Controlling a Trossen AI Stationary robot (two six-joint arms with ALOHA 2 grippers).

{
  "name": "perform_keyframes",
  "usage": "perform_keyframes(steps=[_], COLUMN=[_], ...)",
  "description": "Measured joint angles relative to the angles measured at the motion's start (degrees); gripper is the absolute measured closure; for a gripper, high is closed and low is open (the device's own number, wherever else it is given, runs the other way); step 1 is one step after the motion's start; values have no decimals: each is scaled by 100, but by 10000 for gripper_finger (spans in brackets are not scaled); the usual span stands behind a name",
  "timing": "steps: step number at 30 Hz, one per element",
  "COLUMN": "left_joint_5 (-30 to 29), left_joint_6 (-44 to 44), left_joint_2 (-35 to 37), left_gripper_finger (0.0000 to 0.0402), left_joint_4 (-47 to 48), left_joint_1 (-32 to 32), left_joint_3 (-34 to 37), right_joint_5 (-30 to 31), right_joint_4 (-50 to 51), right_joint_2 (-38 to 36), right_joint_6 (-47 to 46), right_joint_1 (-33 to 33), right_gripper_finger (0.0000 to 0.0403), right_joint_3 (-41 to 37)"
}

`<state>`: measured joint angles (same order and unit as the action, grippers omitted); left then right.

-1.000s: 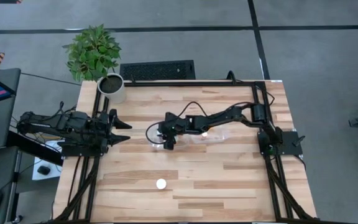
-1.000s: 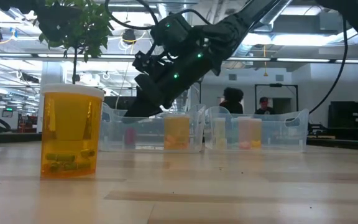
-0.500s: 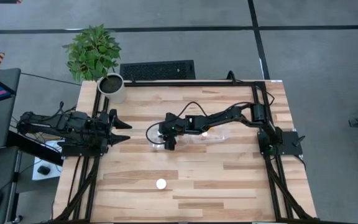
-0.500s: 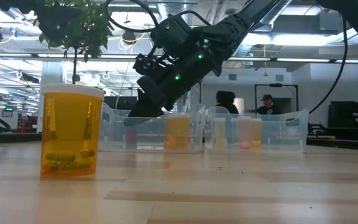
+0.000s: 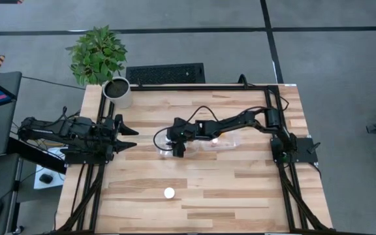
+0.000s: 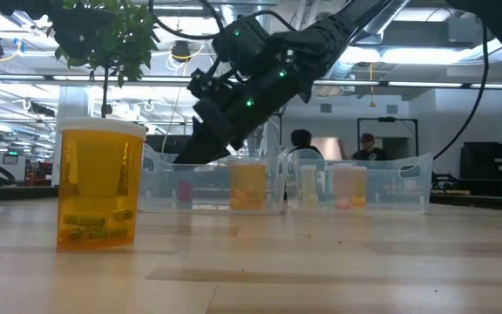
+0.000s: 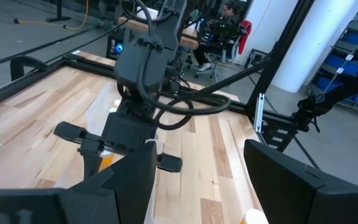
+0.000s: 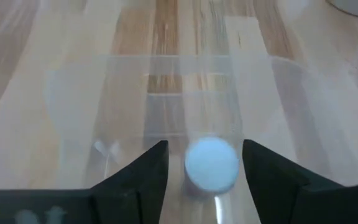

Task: Pick and place medicine bottles into bin by pill shape (circle, oval)
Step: Put the blue pill bottle into the left transparent bin, then put the big orange pill bottle into the left transparent bin

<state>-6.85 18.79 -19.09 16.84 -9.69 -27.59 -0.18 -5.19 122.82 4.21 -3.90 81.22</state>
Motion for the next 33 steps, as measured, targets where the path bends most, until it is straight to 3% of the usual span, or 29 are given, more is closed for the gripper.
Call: perform_keyframes(steps=[15, 23, 33], left_joint_5=[-2, -2, -2], left_joint_6=[38, 60, 145], left_joint_2=[-2, 0, -2], left_gripper_finger=[166, 166, 166], left_joint_4=[2, -2, -4], left_joint_1=[0, 0, 2], left_joint_3=[0, 0, 0], right_joint_5=[-62, -296, 5], right_joint_4=[936, 1205, 1177], right_joint_2=[-1192, -1979, -1532], right_joint_6=[78, 79, 189], right_joint_1=[105, 959, 2213], right_gripper_finger=[188, 188, 167], right_joint_3=[1, 8, -1])
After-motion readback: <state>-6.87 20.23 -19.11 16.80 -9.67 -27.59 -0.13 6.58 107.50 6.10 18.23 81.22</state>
